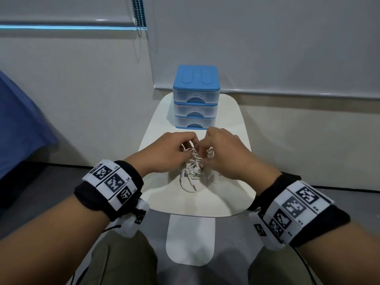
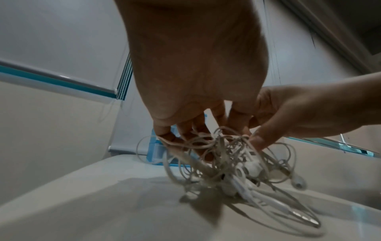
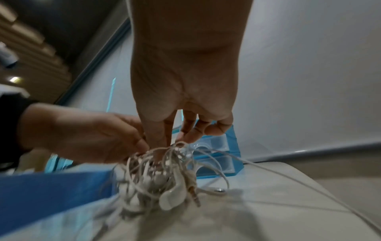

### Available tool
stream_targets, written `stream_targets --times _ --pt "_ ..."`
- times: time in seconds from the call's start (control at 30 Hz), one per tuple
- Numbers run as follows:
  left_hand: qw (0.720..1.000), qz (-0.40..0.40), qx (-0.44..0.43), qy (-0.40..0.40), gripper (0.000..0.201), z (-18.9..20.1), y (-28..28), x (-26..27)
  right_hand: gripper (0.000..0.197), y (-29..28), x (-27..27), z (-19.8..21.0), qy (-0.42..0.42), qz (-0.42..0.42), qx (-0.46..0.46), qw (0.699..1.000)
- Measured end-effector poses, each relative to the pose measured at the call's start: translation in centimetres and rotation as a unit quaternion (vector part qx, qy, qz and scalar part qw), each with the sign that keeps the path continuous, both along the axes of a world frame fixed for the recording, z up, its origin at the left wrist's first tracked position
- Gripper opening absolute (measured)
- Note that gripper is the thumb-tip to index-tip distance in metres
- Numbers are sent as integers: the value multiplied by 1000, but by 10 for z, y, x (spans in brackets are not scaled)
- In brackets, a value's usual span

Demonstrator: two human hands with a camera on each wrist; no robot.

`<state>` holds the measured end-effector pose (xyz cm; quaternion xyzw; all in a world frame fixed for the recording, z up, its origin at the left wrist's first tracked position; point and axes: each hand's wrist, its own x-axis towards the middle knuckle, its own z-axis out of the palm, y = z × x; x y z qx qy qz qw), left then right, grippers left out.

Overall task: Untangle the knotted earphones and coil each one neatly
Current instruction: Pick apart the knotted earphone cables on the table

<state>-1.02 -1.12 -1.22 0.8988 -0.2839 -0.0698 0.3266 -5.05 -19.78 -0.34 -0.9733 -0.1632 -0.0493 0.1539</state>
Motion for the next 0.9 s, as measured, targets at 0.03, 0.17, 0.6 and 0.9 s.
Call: stream_targets --times 0.03,0.17,0.6,0.9 --pt "1000 -13 -2 24 12 3 1 -1 8 -4 2 3 3 3 52 999" --pt "997 -62 2 43 15 12 1 -3 11 -12 2 24 68 -15 300 951" --pt "1000 8 -13 -14 15 17 0 -4 18 -12 -3 59 205 91 360 906" --pt "998 23 -16 -48 31 22 -8 -10 18 -21 -3 65 210 77 631 743"
